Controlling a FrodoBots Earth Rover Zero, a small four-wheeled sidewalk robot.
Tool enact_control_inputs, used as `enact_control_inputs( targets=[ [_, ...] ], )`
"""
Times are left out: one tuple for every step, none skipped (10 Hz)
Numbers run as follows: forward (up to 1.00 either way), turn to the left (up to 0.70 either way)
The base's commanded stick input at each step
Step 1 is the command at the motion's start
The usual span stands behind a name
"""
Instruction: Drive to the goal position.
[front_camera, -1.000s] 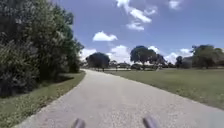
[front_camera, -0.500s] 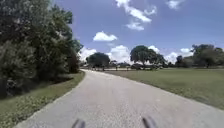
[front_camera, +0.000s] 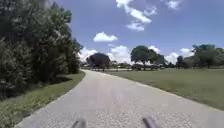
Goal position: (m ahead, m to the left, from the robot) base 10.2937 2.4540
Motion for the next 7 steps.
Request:
enact_control_inputs(
  targets=[
    [0.50, 0.00],
    [0.50, 0.00],
    [0.50, 0.00],
    [0.50, 0.00],
    [0.50, 0.00],
    [0.50, 0.00],
    [0.50, 0.00]
  ],
)
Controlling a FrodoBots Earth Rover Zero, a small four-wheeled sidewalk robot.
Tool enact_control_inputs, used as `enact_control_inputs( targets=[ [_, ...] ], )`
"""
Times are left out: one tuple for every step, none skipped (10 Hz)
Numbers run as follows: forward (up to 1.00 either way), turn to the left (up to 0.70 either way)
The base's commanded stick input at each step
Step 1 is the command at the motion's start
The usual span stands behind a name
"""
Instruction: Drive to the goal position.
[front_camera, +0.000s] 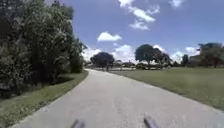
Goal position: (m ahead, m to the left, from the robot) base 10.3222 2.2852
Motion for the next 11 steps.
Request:
enact_control_inputs(
  targets=[
    [0.50, 0.00],
    [0.50, 0.00],
    [0.50, 0.00],
    [0.50, 0.00],
    [0.50, 0.00],
    [0.50, 0.00],
    [0.50, 0.00],
    [0.50, 0.00],
    [0.50, 0.00],
    [0.50, 0.00],
    [0.50, 0.00]
  ],
)
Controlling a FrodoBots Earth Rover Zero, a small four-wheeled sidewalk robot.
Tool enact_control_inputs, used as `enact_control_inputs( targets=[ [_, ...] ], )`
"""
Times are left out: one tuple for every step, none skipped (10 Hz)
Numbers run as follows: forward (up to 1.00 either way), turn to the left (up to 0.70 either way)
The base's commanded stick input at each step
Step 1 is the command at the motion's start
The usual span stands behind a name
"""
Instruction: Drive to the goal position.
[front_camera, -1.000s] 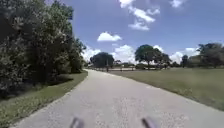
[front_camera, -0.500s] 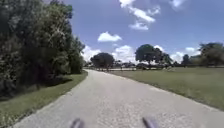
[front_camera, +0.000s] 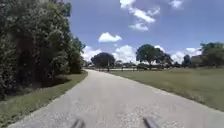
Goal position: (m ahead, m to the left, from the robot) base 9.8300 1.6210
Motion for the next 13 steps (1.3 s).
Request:
enact_control_inputs(
  targets=[
    [0.50, 0.00],
    [0.50, 0.00],
    [0.50, 0.00],
    [0.50, 0.00],
    [0.50, 0.00],
    [0.50, 0.00],
    [0.50, 0.00],
    [0.50, 0.00],
    [0.50, 0.00],
    [0.50, 0.00],
    [0.50, 0.00],
    [0.50, 0.00],
    [0.50, 0.00]
  ],
)
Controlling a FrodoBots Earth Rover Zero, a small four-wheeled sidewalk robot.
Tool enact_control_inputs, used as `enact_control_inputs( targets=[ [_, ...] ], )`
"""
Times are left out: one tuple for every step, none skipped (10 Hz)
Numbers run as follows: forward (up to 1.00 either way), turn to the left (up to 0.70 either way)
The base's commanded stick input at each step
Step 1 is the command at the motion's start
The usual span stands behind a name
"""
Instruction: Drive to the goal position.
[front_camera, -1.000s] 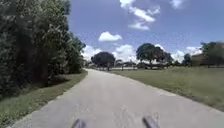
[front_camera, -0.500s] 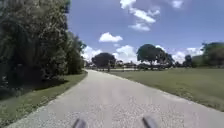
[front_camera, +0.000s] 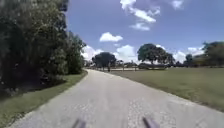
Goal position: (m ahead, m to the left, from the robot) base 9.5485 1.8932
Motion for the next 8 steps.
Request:
enact_control_inputs(
  targets=[
    [0.50, 0.00],
    [0.50, 0.00],
    [0.50, 0.00],
    [0.50, 0.00],
    [0.50, 0.00],
    [0.50, 0.07],
    [0.50, 0.33],
    [0.50, 0.50]
  ],
)
